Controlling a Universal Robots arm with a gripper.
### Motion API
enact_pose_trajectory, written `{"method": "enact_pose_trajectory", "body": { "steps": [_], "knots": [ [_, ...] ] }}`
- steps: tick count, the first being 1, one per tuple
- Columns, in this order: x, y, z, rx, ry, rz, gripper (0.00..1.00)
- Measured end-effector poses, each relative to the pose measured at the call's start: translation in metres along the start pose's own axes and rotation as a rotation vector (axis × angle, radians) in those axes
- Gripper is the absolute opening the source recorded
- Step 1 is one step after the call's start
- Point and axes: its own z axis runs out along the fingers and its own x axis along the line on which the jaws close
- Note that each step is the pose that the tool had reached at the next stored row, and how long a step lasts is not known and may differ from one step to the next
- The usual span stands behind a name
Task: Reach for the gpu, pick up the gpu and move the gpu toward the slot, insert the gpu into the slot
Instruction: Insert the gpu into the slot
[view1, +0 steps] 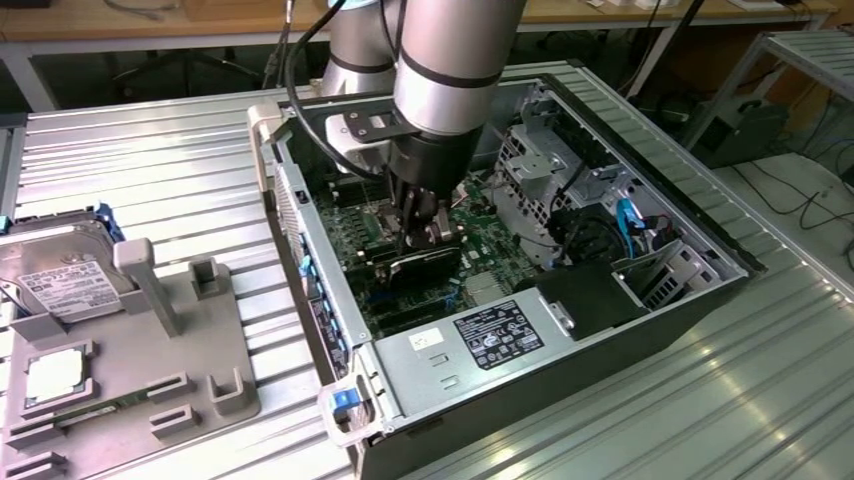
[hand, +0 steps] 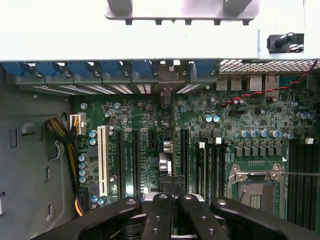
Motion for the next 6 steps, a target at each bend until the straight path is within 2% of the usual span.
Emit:
{"method": "enact_pose_trajectory", "body": {
  "steps": [6],
  "knots": [
    [0.0000, 0.0000, -0.0002, 0.0000, 0.0000, 0.000, 0.11]
  ]
}}
